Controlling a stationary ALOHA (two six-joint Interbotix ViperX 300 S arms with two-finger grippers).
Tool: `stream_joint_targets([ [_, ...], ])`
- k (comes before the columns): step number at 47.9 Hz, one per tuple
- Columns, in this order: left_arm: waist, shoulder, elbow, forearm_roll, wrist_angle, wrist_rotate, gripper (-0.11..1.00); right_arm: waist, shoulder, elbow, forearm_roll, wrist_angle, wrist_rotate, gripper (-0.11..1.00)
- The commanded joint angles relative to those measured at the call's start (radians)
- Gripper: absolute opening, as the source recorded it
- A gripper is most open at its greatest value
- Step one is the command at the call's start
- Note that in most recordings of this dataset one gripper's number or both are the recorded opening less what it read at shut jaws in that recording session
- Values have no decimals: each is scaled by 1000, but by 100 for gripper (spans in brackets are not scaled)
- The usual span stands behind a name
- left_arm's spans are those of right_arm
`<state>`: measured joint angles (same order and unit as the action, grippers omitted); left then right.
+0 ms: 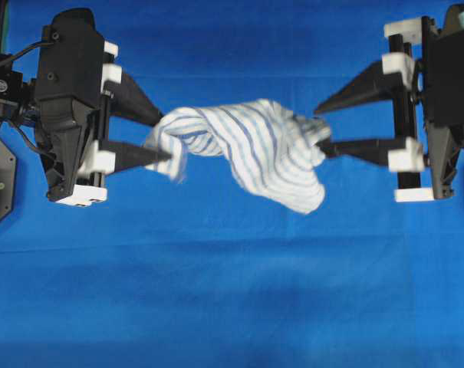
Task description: Lift the towel with both arms.
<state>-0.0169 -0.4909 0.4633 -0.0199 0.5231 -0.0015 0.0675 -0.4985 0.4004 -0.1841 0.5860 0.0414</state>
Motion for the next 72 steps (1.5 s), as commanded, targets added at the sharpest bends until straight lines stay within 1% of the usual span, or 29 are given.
stream_joint_targets([
  [1, -3, -9, -29, 3, -17, 0, 61, 0, 0, -28, -5, -3, 2, 66],
  [2, -3, -11, -29, 2, -17, 2, 67, 0, -2, -28, -6, -3, 2, 69],
  [3, -3, -12, -28, 2, -17, 2, 73, 0, 0, -28, -5, -3, 2, 70],
  [5, -3, -12, -26, 2, -17, 2, 83, 0, 0, -28, -5, -2, 2, 69],
  [7, -3, -14, -26, 2, -17, 2, 90, 0, 0, -26, -6, -2, 3, 68],
  [9, -3, -14, -26, 2, -17, 2, 93, 0, 2, -25, -5, 0, 3, 68],
  [18, -20, 6, -2, 2, -18, -6, 92, 5, 14, 0, 8, 3, 5, 69],
  [26, -48, 55, 57, -2, -57, -12, 92, 28, 63, 63, 35, -14, 26, 69],
  [31, -71, 104, 110, -3, -126, -14, 92, 60, 109, 106, 38, -52, 48, 69],
  [36, -84, 149, 156, -5, -202, -15, 92, 92, 172, 149, 38, -115, 75, 69],
  [42, -86, 216, 216, -8, -310, -15, 92, 107, 245, 184, 38, -167, 95, 68],
  [48, -89, 299, 253, -8, -425, -18, 92, 118, 333, 209, 40, -202, 104, 68],
  [55, -98, 425, 262, -11, -518, -17, 92, 135, 434, 232, 52, -259, 107, 68],
  [60, -107, 505, 247, -11, -529, -15, 92, 149, 509, 244, 71, -313, 107, 68],
  [65, -107, 568, 238, -11, -532, -15, 92, 150, 557, 252, 84, -342, 107, 68],
  [72, -107, 607, 238, -11, -540, -15, 91, 147, 597, 258, 86, -362, 107, 68],
])
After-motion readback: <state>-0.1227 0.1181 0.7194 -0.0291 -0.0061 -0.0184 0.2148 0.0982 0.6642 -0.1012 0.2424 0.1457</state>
